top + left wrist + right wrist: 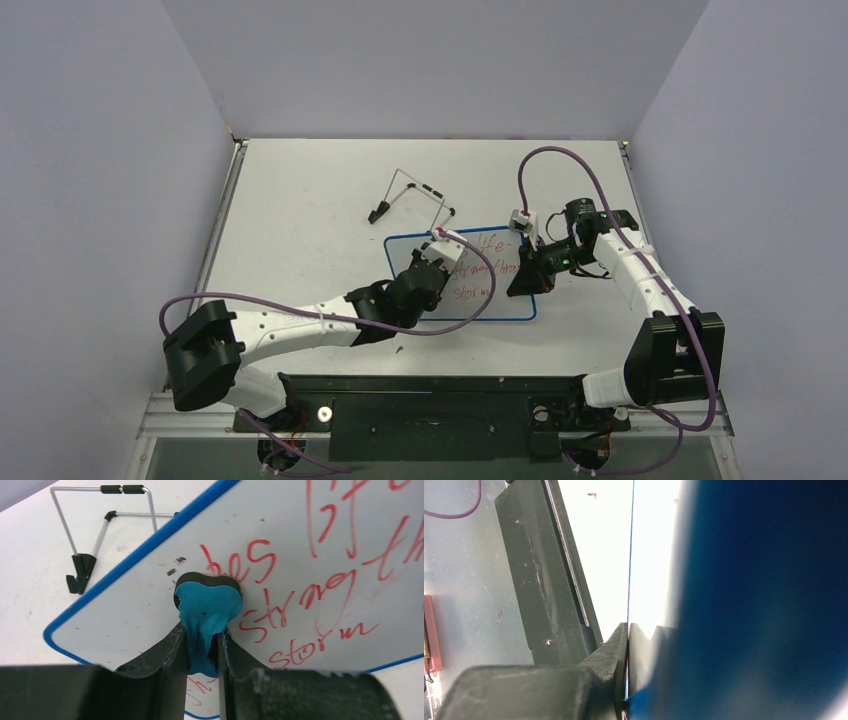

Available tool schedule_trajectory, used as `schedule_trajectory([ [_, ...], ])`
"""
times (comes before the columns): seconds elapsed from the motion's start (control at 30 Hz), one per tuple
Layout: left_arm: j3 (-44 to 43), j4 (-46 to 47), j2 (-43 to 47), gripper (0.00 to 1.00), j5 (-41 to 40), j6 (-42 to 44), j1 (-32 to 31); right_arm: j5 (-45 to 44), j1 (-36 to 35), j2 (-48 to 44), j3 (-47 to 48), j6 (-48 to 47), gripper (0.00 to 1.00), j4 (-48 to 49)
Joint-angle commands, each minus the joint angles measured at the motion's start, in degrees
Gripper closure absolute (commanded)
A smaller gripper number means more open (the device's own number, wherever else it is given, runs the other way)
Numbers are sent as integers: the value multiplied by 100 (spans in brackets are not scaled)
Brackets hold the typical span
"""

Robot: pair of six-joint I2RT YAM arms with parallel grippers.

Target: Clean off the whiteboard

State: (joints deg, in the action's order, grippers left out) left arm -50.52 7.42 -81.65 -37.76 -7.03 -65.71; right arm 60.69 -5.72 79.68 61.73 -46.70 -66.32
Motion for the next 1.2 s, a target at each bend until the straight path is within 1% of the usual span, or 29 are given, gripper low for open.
schedule_trajectory([
  [0.0,-433,-254,212,100,-139,238,446,250,-113,3,203,-375,100,-141],
  [0.17,-426,-275,223,100,258,345,444,239,-114,4,211,-375,100,-137],
  [0.3,-230,-241,152,100,426,357,205,244,-114,6,208,-374,100,-140],
  [0.47,-89,-278,130,100,323,232,-40,244,-114,16,212,-374,100,-135],
  [0.6,-140,-300,148,100,228,241,-89,237,-114,34,212,-375,100,-141],
  [0.8,-407,-265,212,100,271,449,59,241,-110,28,207,-380,100,-141],
  [0.9,-600,-228,247,100,551,532,304,242,-114,30,211,-382,100,-135],
  [1.0,-787,-220,235,100,742,608,393,228,-114,19,209,-379,100,-135],
  [1.17,-659,-204,196,100,790,523,351,226,-114,18,203,-381,100,-142],
])
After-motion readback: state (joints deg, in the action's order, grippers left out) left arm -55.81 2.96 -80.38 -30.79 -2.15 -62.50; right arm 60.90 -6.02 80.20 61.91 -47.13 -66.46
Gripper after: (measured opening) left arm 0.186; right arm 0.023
